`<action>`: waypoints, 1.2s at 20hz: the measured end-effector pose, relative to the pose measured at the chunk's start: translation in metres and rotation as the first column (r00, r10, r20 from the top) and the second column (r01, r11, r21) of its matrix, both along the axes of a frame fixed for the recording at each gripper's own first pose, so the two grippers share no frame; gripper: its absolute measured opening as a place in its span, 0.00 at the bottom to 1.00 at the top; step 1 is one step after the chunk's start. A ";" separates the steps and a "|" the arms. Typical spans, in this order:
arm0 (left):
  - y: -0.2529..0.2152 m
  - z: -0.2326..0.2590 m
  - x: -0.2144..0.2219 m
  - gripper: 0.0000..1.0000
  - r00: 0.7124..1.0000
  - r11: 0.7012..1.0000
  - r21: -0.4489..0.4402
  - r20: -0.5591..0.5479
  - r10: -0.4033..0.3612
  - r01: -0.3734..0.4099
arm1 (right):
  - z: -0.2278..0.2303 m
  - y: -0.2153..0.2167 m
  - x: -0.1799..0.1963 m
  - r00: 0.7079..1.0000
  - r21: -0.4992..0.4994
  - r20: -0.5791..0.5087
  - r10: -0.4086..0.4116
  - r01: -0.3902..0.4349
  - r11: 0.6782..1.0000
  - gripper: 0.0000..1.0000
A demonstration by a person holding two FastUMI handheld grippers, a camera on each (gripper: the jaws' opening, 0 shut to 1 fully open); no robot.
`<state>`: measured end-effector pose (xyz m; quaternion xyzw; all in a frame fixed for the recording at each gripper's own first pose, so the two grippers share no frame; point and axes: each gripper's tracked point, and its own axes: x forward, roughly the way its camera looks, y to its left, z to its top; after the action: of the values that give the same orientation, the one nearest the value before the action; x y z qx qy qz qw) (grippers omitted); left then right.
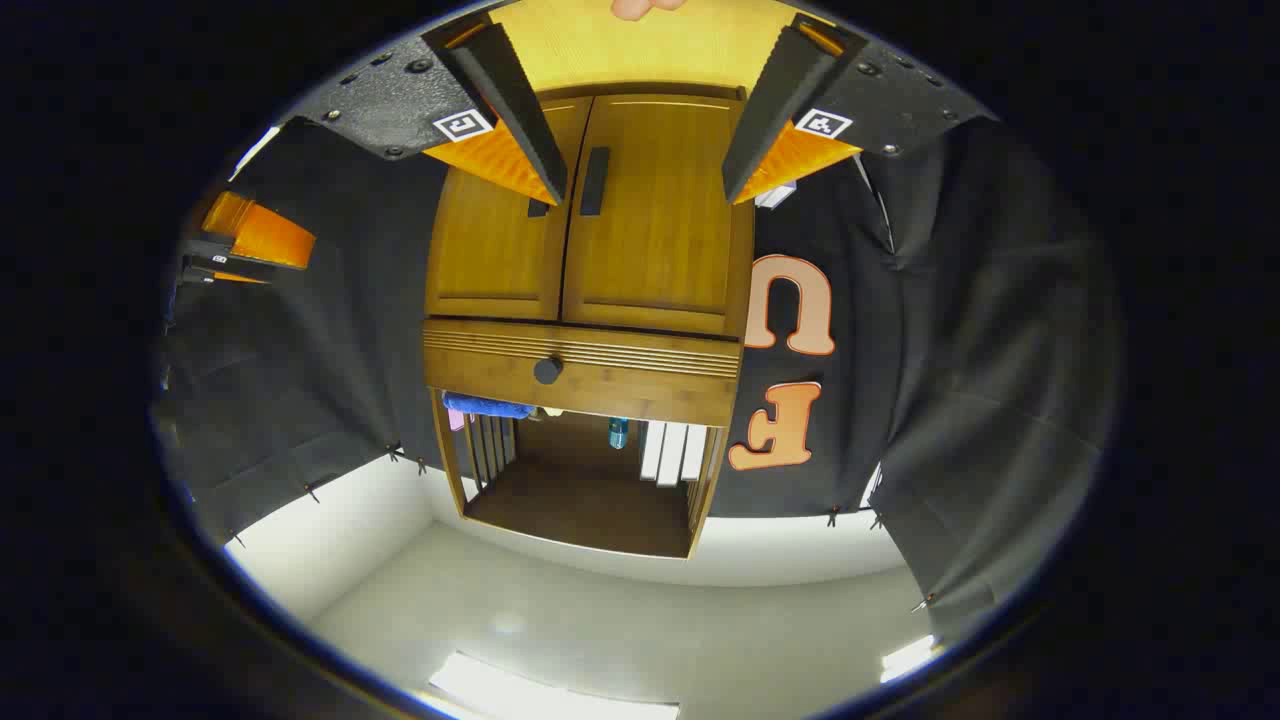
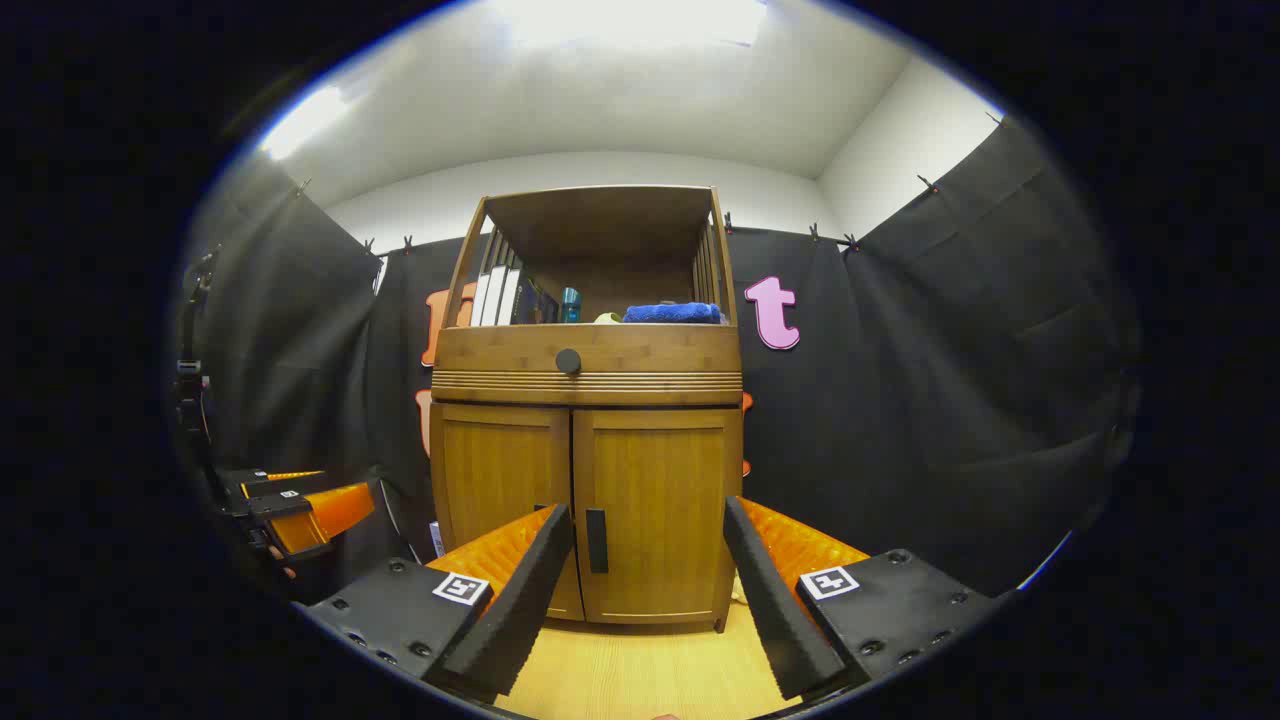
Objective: Open the right door of the double-door shoe cabinet with the right hand, and open the left door with the left hand.
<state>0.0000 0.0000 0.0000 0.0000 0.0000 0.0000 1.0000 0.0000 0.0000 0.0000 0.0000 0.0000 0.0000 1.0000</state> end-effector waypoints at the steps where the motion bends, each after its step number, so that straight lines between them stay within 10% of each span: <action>1: 0.000 0.000 -0.001 0.92 1.000 1.000 0.007 0.000 0.000 0.000 | -0.001 0.000 0.002 1.000 0.004 -0.002 -0.004 0.004 1.000 0.97; 24: 0.012 -0.011 0.008 0.92 0.999 0.999 0.006 -0.013 0.053 -0.053 | -0.022 -0.010 0.011 0.999 0.035 -0.049 -0.025 0.027 0.999 0.98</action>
<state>0.0082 0.0123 -0.0106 0.0030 0.0065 0.0263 0.9996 0.0109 -0.0099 -0.0217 0.0179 0.0240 -0.0130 0.9995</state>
